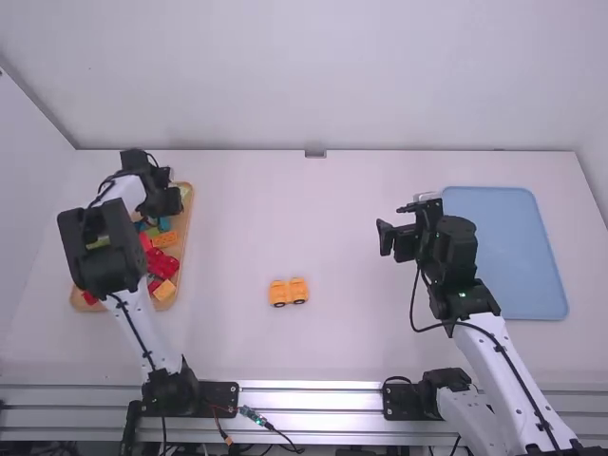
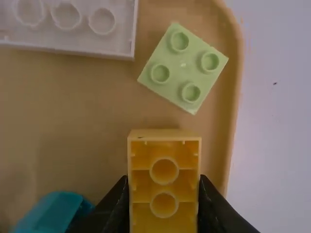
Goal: Assemble lego blocks to make yellow taxi
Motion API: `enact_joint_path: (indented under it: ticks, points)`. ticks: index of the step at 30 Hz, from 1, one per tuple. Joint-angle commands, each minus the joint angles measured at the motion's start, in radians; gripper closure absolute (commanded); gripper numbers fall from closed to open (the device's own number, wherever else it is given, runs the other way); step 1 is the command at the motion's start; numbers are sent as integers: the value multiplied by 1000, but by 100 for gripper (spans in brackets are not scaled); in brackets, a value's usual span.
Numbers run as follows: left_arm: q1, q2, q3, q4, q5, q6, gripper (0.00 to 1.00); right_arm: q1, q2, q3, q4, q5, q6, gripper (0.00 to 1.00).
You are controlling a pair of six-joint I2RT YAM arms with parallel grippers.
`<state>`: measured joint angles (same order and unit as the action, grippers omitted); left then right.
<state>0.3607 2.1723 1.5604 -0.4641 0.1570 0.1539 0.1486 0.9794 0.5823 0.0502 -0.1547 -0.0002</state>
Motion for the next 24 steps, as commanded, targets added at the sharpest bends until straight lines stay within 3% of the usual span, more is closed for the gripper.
enact_joint_path:
  ticks: [1, 9, 14, 19, 24]
  points:
    - [-8, -128, -51, 20, 13, -43, 98, 2, -1, 34, 2, -5, 4, 1]
    - [-40, -393, -339, 208, 257, -13, 98, 2, -1, 34, 41, -42, 48, 1]
    - [-116, -562, -577, 344, 393, -20, 98, 2, 66, 34, 152, -261, 45, 1]
    - [-279, -723, -797, 473, 422, -26, 98, 2, 265, 34, 340, -496, 45, 1]
    - [-415, -830, -913, 601, 608, -27, 98, -22, 459, 38, 576, -841, 54, 1]
